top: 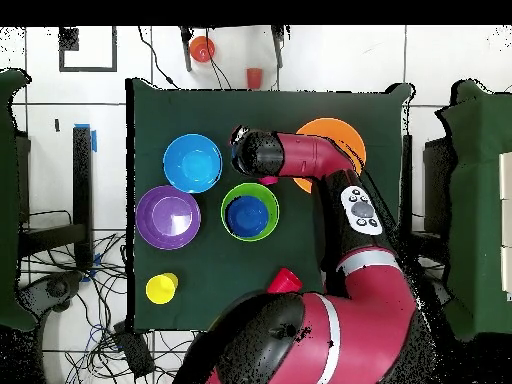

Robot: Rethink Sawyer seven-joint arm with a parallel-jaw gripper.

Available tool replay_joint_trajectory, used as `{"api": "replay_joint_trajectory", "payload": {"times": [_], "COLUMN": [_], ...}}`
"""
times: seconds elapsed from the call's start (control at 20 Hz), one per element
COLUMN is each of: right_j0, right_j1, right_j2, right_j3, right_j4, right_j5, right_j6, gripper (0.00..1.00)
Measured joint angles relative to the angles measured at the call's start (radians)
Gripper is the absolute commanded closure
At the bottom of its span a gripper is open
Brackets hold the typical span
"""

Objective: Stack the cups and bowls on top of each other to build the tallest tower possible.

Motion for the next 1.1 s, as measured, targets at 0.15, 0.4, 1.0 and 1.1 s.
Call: {"api": "replay_joint_trajectory", "payload": {"times": [0.15, 0.4, 1.0, 1.1], "right_j0": [0.000, 0.005, 0.018, 0.018], "right_j1": [0.000, 0.000, 0.004, 0.004], "right_j2": [-0.001, -0.003, -0.006, -0.007], "right_j3": [0.000, 0.000, -0.018, -0.021], "right_j4": [-0.001, -0.003, -0.004, -0.006], "right_j5": [0.000, 0.000, 0.000, 0.000], "right_j6": [0.000, 0.000, 0.000, 0.000], "gripper": [1.00, 1.00, 1.00, 1.00]}}
